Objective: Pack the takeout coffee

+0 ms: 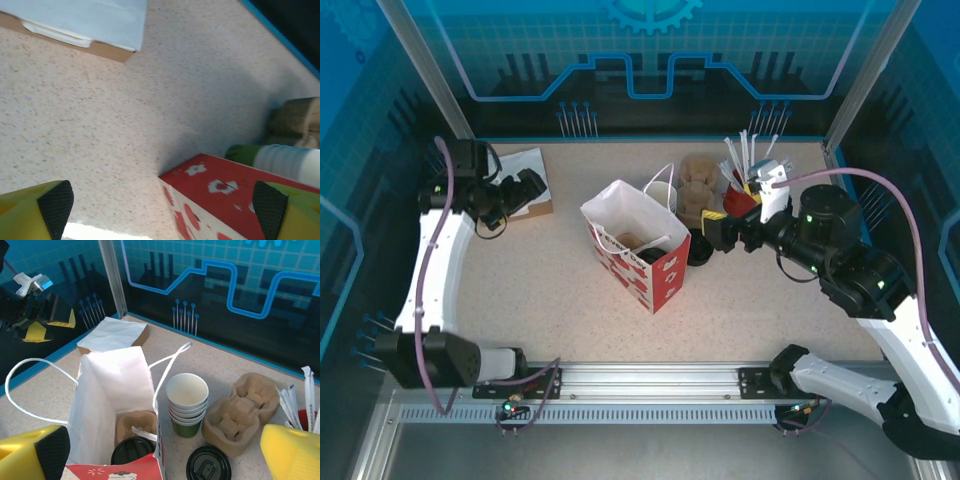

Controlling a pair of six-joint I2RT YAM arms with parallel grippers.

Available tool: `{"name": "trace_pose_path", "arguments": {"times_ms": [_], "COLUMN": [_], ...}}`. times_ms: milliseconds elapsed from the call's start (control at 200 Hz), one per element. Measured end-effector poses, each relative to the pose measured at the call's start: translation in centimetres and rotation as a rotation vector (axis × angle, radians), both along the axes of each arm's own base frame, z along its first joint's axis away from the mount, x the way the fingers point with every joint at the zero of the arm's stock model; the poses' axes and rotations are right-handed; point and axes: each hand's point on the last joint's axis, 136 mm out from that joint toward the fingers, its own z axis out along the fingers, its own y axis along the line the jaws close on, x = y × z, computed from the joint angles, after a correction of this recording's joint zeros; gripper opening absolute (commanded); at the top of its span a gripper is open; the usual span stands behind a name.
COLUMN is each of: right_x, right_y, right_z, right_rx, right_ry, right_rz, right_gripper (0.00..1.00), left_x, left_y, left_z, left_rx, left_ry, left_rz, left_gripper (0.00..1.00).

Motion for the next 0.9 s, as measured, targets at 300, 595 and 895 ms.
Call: {"name": "trace_pose_path", "arguments": {"times_ms": [300,595,895], "right_x": [0.0,0.8,1.7], "right_y": [-1.8,-2.7,-3.8], "right_z": [-0.8,-1.7,-2.8], "right_rx": [-0.005,-0.028,-0.056], "right_ry": [-0.004,0.006,0.021], "right_rz": [-0.075,-0.127,-0.172], "right_gripper": [1.0,1.0,1.0], "left_x": [6.7,12.8,16.1], "left_y": [2.7,2.0,1.4], "left_z": [-6.1,-12.0,-15.6], "left_rx": [0.159,0.356,0.504], "left_ry": [0.195,0.352,0.429], "left_rz": [-0.038,-0.122,-0.171], "left_gripper": [0.86,0.83,0.71]}}
